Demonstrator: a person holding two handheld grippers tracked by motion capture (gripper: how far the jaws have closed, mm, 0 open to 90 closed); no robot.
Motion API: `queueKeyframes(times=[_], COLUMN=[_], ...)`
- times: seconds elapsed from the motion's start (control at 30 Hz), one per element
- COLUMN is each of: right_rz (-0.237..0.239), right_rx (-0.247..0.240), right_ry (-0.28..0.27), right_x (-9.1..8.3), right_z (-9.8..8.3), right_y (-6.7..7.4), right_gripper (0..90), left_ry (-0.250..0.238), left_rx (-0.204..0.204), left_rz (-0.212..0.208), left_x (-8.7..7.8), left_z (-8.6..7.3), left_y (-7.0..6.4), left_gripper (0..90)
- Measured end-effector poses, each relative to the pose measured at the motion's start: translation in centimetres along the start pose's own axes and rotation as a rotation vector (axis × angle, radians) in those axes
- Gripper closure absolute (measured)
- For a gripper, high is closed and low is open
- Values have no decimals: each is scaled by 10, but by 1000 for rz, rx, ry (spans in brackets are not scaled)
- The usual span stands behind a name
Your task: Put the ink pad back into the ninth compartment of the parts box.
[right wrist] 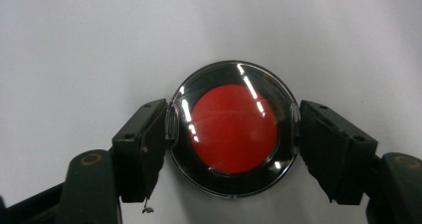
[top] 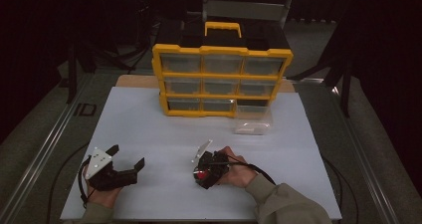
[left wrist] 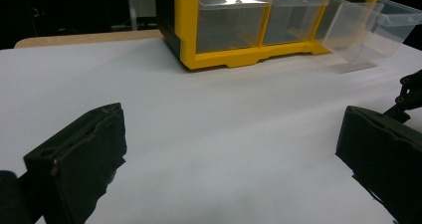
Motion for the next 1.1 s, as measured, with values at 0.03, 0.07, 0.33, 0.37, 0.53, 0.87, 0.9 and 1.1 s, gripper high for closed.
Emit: queueKeyframes(times=[0.03,0.07,0.33,0.37,0.53,0.87,0.9,1.1], right_rz=[4,7,41,39,36,35,34,21], right_rx=[1,-2,2,-1,7,37,36,50], right_ry=[-1,2,-3,-1,-23,-60,-60,-81], right_x=[0,-1,-7,-9,-16,-32,-34,-43], right_z=[0,0,0,0,2,6,6,8], right_y=[0,0,4,3,4,4,3,0], right_gripper=[297,297,297,297,297,297,297,297], left_ry=[0,0,1,1,0,1,1,0], left_rx=[0,0,0,0,0,-1,-1,0], left_rz=[0,0,0,-1,-1,0,-1,-1], left_x=[0,0,0,0,0,0,0,0], left_z=[0,0,0,0,0,0,0,0], left_y=[0,0,0,0,0,0,0,0], left_gripper=[1,1,1,1,1,1,1,1])
Point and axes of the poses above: each handheld gripper's, and its own axes: x roughly forward along the jaws, z roughly out of its top, y roughly to its left, the point moved 8 cm from there along x, roughly forward along the jaws, and after that the axes turned 3 degrees about z, right-handed, at the moved point
